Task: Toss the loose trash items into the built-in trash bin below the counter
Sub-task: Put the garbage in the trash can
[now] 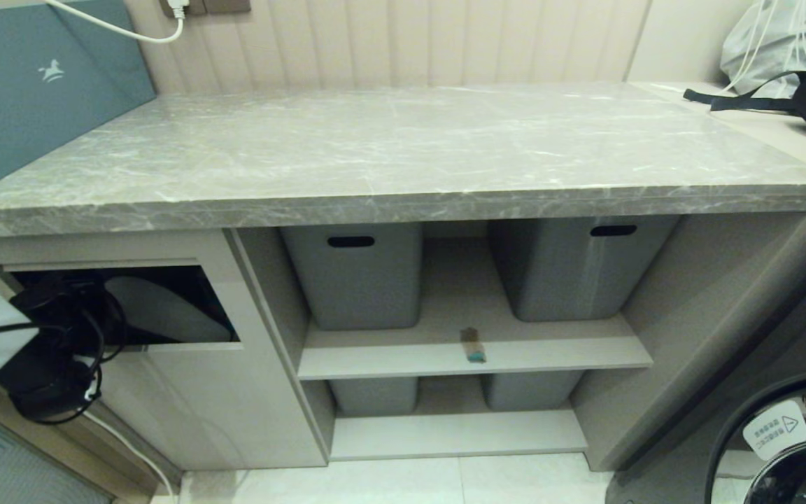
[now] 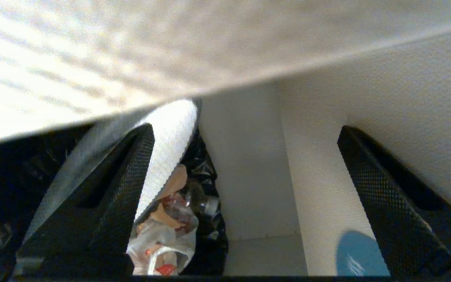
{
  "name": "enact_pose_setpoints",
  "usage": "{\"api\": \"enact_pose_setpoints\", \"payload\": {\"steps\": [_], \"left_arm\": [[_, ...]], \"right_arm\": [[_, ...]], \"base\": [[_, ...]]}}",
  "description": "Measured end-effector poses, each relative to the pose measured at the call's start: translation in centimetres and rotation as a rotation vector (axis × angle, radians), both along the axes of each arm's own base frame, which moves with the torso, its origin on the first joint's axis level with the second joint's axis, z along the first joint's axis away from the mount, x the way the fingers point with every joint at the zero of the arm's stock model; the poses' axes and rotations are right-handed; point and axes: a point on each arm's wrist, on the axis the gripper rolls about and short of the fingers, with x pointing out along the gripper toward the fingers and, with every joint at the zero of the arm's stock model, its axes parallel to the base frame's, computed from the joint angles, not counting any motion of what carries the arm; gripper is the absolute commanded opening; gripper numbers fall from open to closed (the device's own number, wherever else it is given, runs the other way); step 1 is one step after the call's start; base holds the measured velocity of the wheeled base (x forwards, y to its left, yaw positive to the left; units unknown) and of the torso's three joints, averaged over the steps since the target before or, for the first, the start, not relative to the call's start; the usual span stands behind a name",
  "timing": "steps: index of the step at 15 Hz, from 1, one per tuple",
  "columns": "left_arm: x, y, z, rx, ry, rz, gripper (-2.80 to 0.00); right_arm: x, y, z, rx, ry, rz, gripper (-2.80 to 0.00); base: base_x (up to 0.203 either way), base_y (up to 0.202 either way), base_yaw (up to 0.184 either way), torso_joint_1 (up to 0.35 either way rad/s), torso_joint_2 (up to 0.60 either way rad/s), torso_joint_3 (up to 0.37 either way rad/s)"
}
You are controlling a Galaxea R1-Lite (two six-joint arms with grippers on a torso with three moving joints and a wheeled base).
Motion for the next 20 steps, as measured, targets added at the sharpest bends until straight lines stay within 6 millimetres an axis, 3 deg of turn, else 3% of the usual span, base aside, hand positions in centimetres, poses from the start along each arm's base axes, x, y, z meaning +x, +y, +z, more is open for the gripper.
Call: {"api": "enact_pose_setpoints", "payload": {"steps": [4,9,16,20], "left_arm": [[-0.8,-1.2,-0.2,-0.018,0.031,-0.011,0.0],[-4.4,-3.4,-0.2,-0.038,0.077,-0.019,0.0],[-9.4,-6.3,2.5,-0.083,0.122,-0.006,0.0],[-10.4,-5.8,2.6,-0.103,0.123,0.063,0.0]], "right_arm": [[0.0,0.0,0.0,0.0,0.0,0.0,-2.8],[0.0,0.0,0.0,0.0,0.0,0.0,-2.8],[0.0,0.0,0.0,0.0,0.0,0.0,-2.8],[0.0,0.0,0.0,0.0,0.0,0.0,-2.8]], "base": [[0.0,0.0,0.0,0.0,0.0,0.0],[0.0,0.0,0.0,0.0,0.0,0.0],[0.0,0.0,0.0,0.0,0.0,0.0],[0.0,0.0,0.0,0.0,0.0,0.0]]}}
